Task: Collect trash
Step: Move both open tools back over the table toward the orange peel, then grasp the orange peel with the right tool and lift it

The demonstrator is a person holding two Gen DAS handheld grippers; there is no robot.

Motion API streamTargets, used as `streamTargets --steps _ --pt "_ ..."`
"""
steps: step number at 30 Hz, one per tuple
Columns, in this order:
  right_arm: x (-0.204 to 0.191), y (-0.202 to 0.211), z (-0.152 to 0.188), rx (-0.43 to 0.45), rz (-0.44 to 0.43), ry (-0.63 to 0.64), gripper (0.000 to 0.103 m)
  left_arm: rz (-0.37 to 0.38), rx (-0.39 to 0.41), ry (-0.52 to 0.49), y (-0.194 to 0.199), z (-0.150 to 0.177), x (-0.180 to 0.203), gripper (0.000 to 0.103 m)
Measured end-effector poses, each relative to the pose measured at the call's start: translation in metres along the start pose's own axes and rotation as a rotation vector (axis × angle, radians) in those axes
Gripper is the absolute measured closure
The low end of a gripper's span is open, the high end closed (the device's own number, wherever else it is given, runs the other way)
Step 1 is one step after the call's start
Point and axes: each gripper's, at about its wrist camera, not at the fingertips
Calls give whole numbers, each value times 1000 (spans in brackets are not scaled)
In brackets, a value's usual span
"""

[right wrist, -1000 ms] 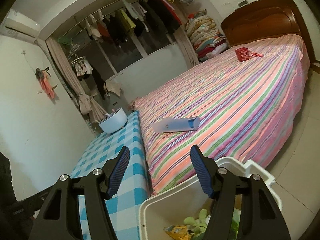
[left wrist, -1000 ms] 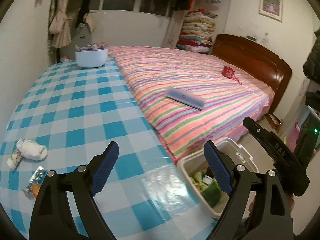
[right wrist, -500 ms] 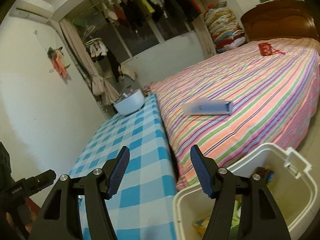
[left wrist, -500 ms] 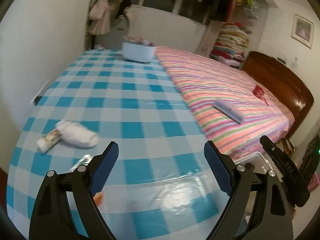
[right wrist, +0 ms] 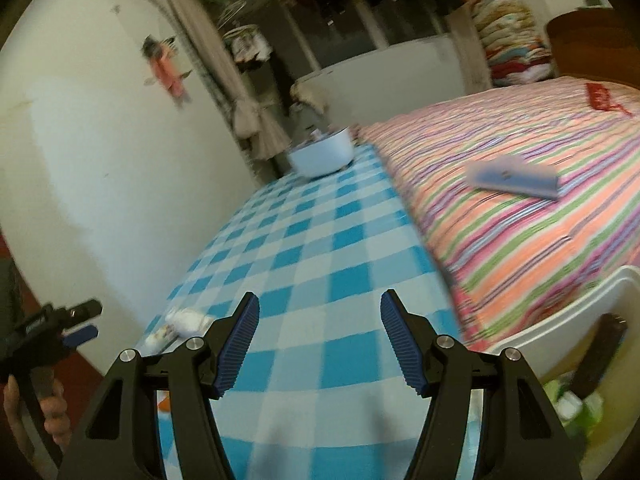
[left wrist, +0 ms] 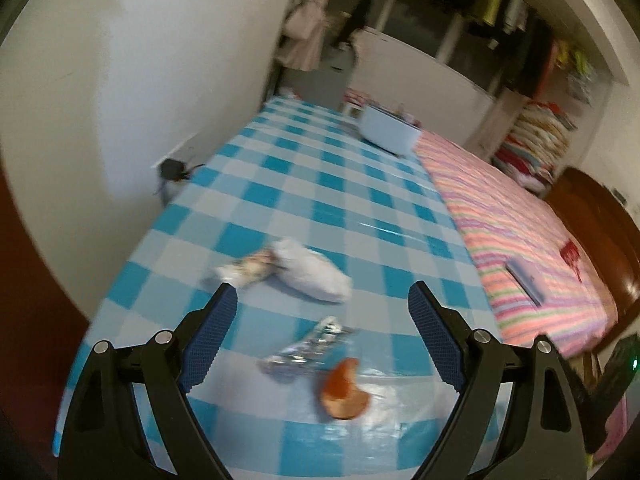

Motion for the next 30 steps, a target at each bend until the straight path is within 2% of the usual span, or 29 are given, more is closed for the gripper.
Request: streamTargets --steps 5,9,11,15,19,30 --pt "-37 -23 21 -121 -108 68 41 -43 -9 60 3 0 -29 17" --pt "-89 -48 49 -271 -218 176 41 -56 -26 76 2 4 -41 17" --pt "-108 -60 60 -328 -234 226 42 -62 -29 71 3 5 -43 17" --pt "-131 -84 73 -409 -217 311 42 -65 -34 68 4 7 -45 17" --pt "-136 -101 77 -462 -207 328 42 -61 -32 67 5 8 -47 17" --pt "-152 -136 89 -537 -174 398 42 -63 -43 50 5 9 -43 17"
Point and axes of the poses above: each gripper's, at about its wrist camera, not at the fingertips, and y roughly against the way its jaws point, x to its right, z to its underside, and after that the axes turned 4 degrees about -y, right-handed
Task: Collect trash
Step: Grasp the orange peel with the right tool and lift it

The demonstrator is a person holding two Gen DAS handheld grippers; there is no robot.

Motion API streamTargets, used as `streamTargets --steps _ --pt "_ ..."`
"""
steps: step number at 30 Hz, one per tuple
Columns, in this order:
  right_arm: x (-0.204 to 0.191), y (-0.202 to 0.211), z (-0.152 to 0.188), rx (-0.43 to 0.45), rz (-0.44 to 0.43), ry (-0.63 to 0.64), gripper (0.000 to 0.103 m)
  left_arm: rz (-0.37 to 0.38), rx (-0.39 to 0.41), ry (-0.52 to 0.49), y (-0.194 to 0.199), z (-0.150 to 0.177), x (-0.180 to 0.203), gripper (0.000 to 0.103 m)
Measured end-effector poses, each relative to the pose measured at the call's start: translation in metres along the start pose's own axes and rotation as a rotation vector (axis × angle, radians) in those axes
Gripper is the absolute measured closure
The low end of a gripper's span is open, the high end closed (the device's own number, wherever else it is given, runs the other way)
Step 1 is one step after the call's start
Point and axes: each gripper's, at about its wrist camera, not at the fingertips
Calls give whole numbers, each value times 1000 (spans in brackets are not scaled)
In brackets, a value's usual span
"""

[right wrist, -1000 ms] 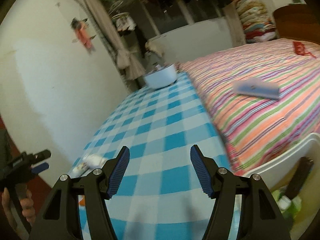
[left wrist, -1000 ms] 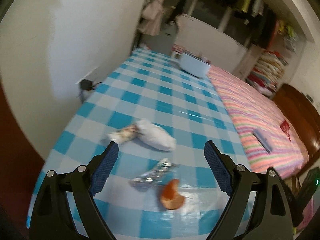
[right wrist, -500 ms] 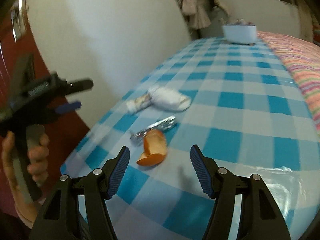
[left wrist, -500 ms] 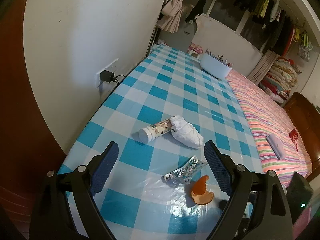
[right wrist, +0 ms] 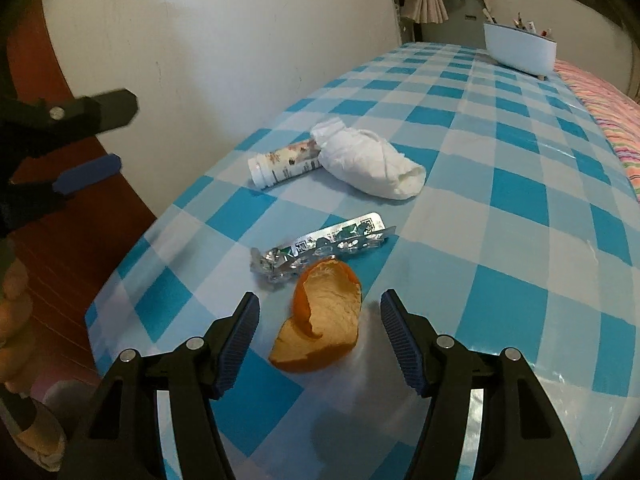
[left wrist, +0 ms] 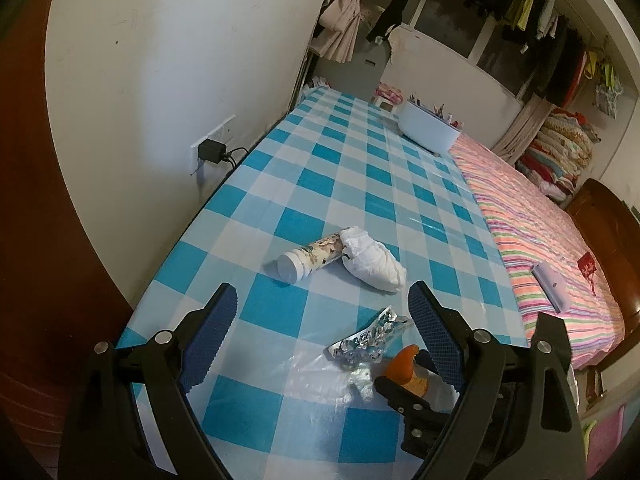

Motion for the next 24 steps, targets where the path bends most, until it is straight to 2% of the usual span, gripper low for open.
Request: streamTargets --steps 2,4,6,9,15,24 --pt "0 -2 0 0 2 8 42 3 -5 1 -1 0 0 17" --pt "0 -2 1 3 15 16 46 2 -7 0 -2 0 0 17" --pt "1 -1 1 4 10 19 70 2 -9 -3 -3 0 1 17" --pt "2 4 2 15 10 28 78 1 -15 -10 -4 0 4 17" --pt "21 28 6 72 -3 -37 80 -4 -41 -66 -12 3 16 17" --pt "63 72 7 175 -26 -165 80 0 -145 -296 -42 24 58 17"
Point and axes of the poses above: each gripper's, at about its wrist camera, not at the fingertips, and y roughly against the way its jaws point, x to its right, z to its underside, and after that the axes turned 4 degrees about -y, right-handed
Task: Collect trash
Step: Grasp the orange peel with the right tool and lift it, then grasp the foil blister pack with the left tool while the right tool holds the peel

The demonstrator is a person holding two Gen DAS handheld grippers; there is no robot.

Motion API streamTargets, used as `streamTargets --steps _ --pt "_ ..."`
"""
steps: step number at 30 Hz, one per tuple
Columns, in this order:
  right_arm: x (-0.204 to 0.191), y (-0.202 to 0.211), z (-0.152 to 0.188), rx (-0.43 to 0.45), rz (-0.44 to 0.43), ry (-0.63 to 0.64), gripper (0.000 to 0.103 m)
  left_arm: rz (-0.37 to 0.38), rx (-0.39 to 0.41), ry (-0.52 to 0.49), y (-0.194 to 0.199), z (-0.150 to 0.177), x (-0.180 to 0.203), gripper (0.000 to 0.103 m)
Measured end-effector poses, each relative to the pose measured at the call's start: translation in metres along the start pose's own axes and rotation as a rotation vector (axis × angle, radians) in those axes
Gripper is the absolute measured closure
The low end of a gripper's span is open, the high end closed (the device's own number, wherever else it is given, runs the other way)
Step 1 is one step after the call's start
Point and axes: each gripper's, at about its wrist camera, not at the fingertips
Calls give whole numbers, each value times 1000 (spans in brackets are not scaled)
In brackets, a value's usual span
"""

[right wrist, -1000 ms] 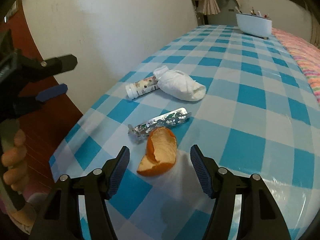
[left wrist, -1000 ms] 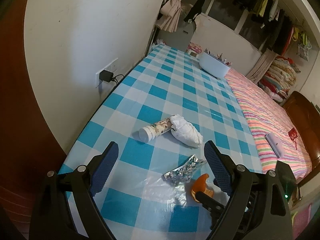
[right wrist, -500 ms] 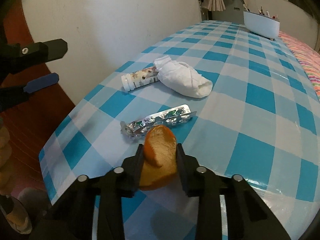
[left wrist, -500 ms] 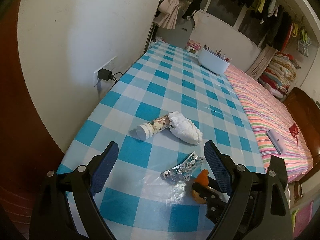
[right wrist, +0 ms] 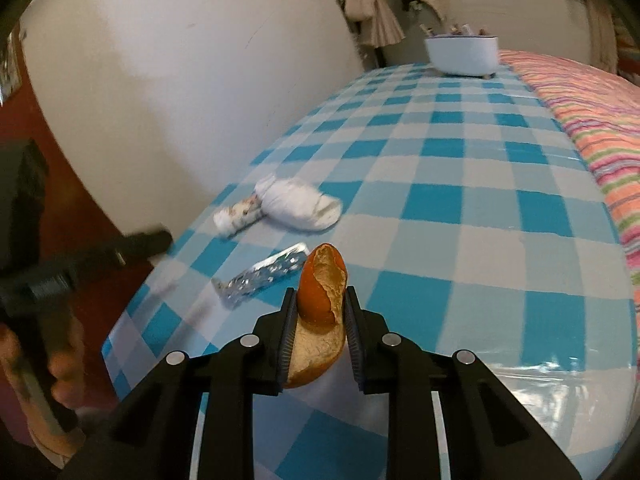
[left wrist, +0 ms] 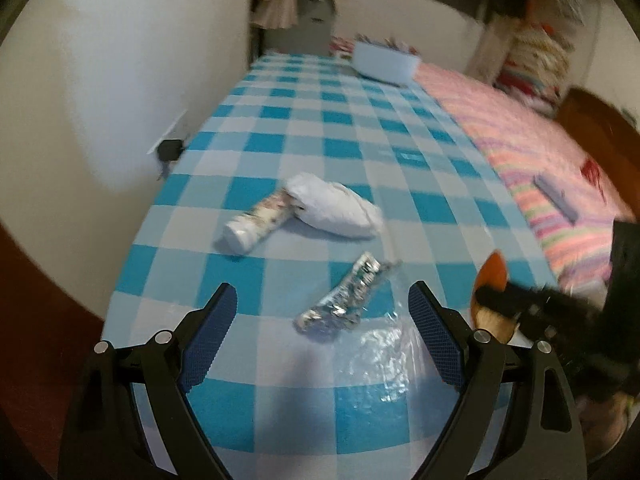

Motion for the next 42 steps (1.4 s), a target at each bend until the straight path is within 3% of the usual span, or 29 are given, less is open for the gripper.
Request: streamTargets --steps 17,21,28,33,42 --pt "30 35 -1 64 -40 -82 80 0 -118 -65 -57 -3 25 18" --pt "35 38 -1 70 -43 -94 80 0 -162 -60 -71 -2 26 43" --pt "39 48 0 90 -43 -102 80 -17 -185 -61 -84 -1 31 53" --pt "44 52 0 101 -40 -110 80 13 -174 -39 -84 -2 32 72" --pt "50 62 1 130 -23 -118 80 95 -118 25 -72 -9 36 79"
Point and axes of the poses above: each gripper's, at about its wrist camera, not at the fingertips, and y roughly against the way its jaws point, x to its right, z to its underside, and after that the axes turned 4 degrees about -y, right-handed
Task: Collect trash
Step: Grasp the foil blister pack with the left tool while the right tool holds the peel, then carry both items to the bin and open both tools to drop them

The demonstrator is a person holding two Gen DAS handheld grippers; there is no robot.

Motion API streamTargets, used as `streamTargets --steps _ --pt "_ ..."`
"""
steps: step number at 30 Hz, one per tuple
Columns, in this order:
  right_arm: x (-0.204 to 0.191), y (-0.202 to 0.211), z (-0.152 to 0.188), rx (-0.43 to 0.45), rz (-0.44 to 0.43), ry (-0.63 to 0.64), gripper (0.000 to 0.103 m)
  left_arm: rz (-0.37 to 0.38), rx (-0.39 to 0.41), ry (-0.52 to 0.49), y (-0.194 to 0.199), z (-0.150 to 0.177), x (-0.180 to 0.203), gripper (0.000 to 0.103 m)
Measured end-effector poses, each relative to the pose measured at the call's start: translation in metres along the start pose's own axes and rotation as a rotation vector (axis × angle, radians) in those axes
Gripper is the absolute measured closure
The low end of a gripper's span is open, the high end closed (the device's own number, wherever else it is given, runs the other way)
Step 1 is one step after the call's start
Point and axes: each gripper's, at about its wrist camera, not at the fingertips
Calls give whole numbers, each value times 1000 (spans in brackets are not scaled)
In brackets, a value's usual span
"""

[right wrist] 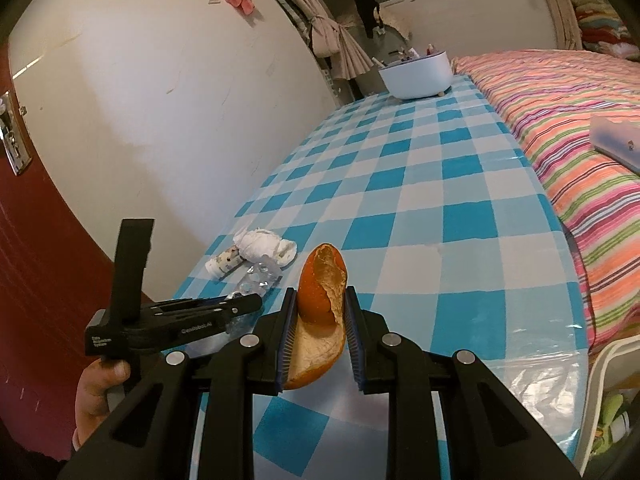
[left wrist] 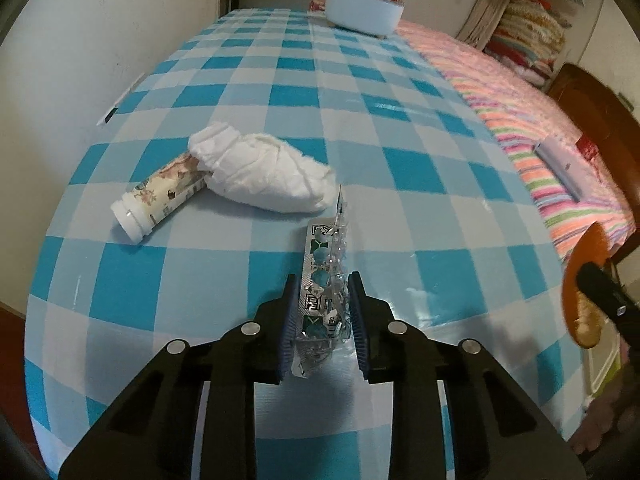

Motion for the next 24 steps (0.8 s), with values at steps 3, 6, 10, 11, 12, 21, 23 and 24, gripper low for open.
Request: streamTargets --steps 3,6,10,11,12,21,23,24 --pt "3 2 -1 9 7 -2 80 30 19 11 6 -3 3 79" --pt "6 5 -1 14 17 -3 80 57 34 8 11 -6 10 79" --pt "9 9 -1 24 35 1 80 83 43 -17 15 -9 26 79" --pt "11 11 -1 28 43 3 80 88 45 -20 15 -9 29 79" --pt "13 13 -1 32 51 2 80 97 46 -30 16 -10 35 79" --pt "41 38 -1 73 115 -25 80 151 58 -92 19 -13 77 79" --pt "46 45 0 84 131 -28 80 161 62 -104 20 -13 85 79" --pt "50 50 0 92 142 -31 80 172 63 -115 21 -14 93 79"
Point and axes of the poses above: each gripper's, at about its wrist camera, not at the fingertips, and y roughly against the way its jaws point, x to its right, z to its underside, and after that the axes turned 4 degrees about -y, right-handed
